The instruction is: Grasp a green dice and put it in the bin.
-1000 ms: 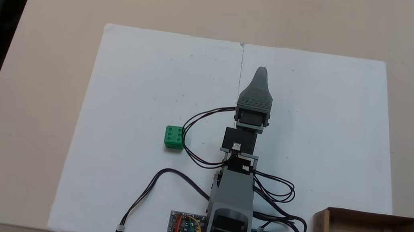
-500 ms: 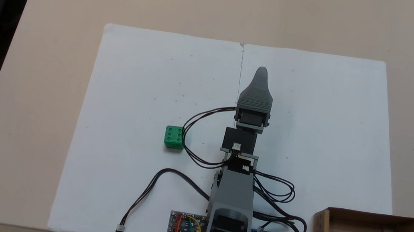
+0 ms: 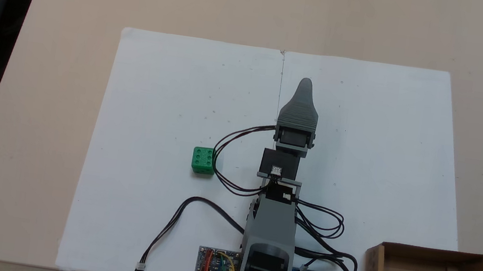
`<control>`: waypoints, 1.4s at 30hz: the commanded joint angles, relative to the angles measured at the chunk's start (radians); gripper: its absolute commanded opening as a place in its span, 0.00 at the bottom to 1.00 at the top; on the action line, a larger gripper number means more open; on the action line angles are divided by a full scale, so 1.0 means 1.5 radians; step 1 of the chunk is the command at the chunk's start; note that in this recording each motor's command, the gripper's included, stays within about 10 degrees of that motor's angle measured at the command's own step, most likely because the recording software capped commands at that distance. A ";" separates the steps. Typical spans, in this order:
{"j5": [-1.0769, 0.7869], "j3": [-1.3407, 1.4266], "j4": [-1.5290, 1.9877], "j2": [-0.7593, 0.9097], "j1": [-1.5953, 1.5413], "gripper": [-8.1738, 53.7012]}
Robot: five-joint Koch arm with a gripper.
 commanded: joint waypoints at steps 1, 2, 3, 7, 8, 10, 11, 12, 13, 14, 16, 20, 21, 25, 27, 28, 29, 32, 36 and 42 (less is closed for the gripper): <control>0.034 0.041 -0.014 0.075 0.009 0.86; 0.034 0.041 -0.015 0.076 0.008 0.85; 0.032 0.041 -0.012 0.075 0.006 0.85; 0.031 0.041 0.029 0.074 -0.001 0.84; 0.031 0.041 0.044 0.074 -0.004 0.84; 0.031 0.034 0.090 0.074 -0.025 0.84; 0.031 0.029 0.119 0.074 -0.036 0.84; 0.031 0.016 0.162 0.074 -0.047 0.84; 0.031 0.001 0.219 0.074 -0.054 0.84; 0.031 -0.018 0.263 0.074 -0.061 0.84; 0.031 -0.071 0.346 0.074 -0.075 0.84; 0.032 -0.160 0.530 0.074 -0.103 0.84; 0.032 -0.182 0.579 0.074 -0.109 0.84; 0.041 -0.283 0.758 0.073 -0.138 0.84; 0.069 -0.351 0.852 0.073 -0.141 0.84; 0.080 -0.389 0.938 0.072 -0.142 0.84; 0.110 -0.449 0.959 0.072 -0.142 0.84; 0.145 -0.536 1.111 0.070 -0.160 0.84; 0.150 -0.589 1.261 0.070 -0.162 0.84; 0.161 -0.625 1.473 0.070 -0.163 0.83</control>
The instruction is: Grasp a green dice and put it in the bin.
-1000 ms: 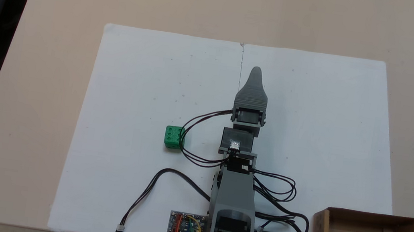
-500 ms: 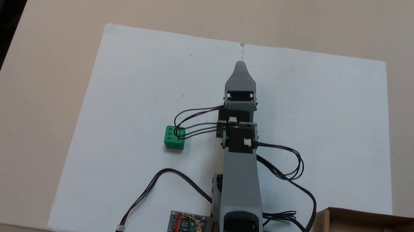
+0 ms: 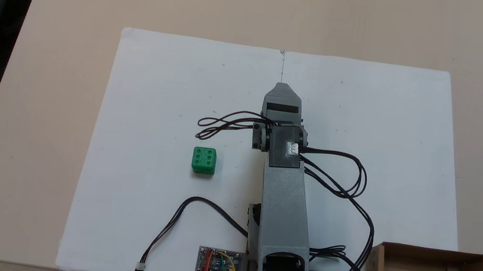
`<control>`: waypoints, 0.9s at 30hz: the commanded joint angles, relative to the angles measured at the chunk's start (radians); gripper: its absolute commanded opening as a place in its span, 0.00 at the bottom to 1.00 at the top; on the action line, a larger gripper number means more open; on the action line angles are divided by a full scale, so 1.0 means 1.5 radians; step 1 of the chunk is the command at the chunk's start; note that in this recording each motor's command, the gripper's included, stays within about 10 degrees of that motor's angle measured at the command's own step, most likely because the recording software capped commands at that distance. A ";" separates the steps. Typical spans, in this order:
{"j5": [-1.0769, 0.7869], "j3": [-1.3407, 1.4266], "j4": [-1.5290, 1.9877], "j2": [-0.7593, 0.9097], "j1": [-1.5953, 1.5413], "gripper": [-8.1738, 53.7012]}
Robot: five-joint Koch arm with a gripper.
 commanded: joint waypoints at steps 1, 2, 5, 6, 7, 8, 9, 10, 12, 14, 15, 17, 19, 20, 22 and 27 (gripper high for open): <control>0.069 -0.035 0.105 0.070 -0.015 0.83; 0.086 -0.039 0.139 0.069 -0.015 0.83; 0.143 -0.069 0.242 0.064 -0.026 0.83; 0.167 -0.086 0.275 0.061 -0.039 0.83; 0.186 -0.104 0.310 0.051 -0.052 0.83; 0.195 -0.124 0.338 0.048 -0.062 0.83; 0.201 -0.141 0.370 0.046 -0.075 0.83; 0.201 -0.154 0.401 0.044 -0.094 0.83; 0.206 -0.183 0.456 0.040 -0.134 0.83; 0.240 -0.220 0.470 0.019 -0.164 0.83; 0.255 -0.238 0.470 0.002 -0.181 0.83; 0.284 -0.270 0.469 -0.029 -0.207 0.83; 0.300 -0.291 0.465 -0.044 -0.231 0.82; 0.309 -0.297 0.463 -0.052 -0.245 0.82; 0.315 -0.301 0.458 -0.067 -0.270 0.82; 0.352 -0.301 0.409 -0.125 -0.338 0.80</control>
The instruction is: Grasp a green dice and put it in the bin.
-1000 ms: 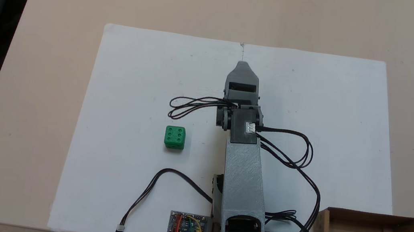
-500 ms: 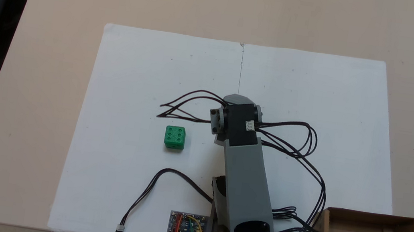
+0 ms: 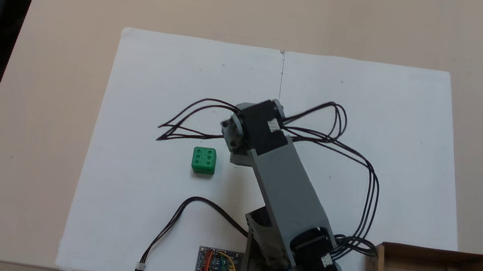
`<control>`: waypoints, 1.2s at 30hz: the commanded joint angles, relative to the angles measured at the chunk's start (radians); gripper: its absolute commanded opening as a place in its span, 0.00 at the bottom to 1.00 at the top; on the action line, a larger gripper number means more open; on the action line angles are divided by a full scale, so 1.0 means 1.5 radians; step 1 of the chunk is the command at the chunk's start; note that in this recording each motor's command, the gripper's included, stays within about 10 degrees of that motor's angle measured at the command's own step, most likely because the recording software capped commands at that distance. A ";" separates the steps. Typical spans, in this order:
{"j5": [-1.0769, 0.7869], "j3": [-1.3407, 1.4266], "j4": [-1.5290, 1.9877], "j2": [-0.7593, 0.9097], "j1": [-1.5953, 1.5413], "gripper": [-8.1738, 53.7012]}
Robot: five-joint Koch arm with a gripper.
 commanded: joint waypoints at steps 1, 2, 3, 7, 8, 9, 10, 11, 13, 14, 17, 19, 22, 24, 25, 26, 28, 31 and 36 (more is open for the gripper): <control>0.081 -0.030 -0.024 -0.004 -0.036 0.78; 0.097 -0.030 -0.037 -0.007 -0.048 0.78; 0.108 -0.030 -0.050 -0.013 -0.060 0.78; 0.173 -0.030 -0.076 -0.031 -0.094 0.78; 0.195 -0.030 -0.076 -0.032 -0.095 0.78; 0.205 -0.030 -0.077 -0.036 -0.097 0.78; 0.217 -0.030 -0.075 -0.036 -0.098 0.78; 0.229 -0.030 -0.073 -0.036 -0.099 0.78; 0.256 -0.027 -0.071 -0.035 -0.106 0.78; 0.262 -0.026 -0.072 -0.031 -0.112 0.78; 0.273 -0.025 -0.089 -0.019 -0.129 0.79; 0.277 -0.025 -0.109 -0.017 -0.131 0.81; 0.278 -0.022 -0.128 -0.024 -0.137 0.81; 0.278 -0.013 -0.146 -0.031 -0.142 0.81; 0.278 -0.006 -0.151 -0.035 -0.144 0.81; 0.278 -0.001 -0.153 -0.038 -0.145 0.81; 0.278 0.016 -0.163 -0.049 -0.149 0.81; 0.278 0.061 -0.197 -0.065 -0.168 0.81; 0.278 0.116 -0.243 -0.095 -0.185 0.81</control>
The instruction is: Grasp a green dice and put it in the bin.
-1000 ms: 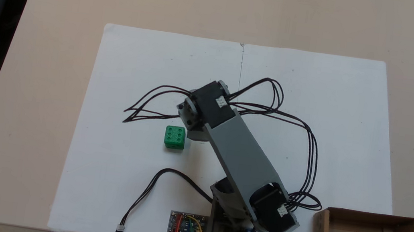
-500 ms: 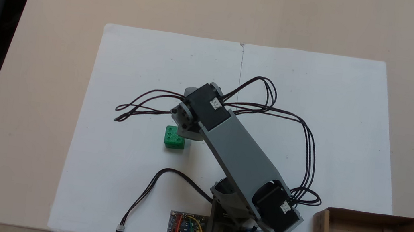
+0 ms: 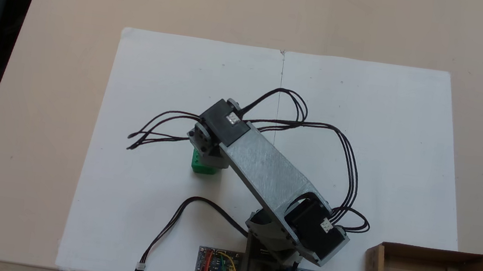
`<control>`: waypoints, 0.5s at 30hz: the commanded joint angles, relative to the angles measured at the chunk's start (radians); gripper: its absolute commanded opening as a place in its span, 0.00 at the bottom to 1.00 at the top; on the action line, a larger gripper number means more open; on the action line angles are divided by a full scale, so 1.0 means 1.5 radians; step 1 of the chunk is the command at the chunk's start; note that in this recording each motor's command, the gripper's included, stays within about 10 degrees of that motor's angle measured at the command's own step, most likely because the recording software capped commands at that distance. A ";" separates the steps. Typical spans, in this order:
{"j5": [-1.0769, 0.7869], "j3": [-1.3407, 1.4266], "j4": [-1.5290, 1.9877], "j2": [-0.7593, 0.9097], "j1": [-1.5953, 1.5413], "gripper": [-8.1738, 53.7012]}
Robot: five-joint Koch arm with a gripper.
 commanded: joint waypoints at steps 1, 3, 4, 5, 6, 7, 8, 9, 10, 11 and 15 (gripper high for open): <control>0.051 0.009 -0.047 0.008 -0.009 0.81; 0.051 0.025 -0.069 0.008 -0.014 0.81; 0.052 0.029 -0.074 0.008 -0.017 0.81; 0.054 0.032 -0.079 0.008 -0.020 0.81; 0.056 0.033 -0.082 0.008 -0.022 0.81; 0.058 0.036 -0.086 0.008 -0.025 0.81; 0.061 0.039 -0.088 0.008 -0.028 0.81; 0.063 0.040 -0.088 0.008 -0.032 0.81; 0.067 0.042 -0.088 0.008 -0.037 0.81; 0.069 0.044 -0.088 0.008 -0.042 0.81; 0.073 0.059 -0.090 0.009 -0.052 0.81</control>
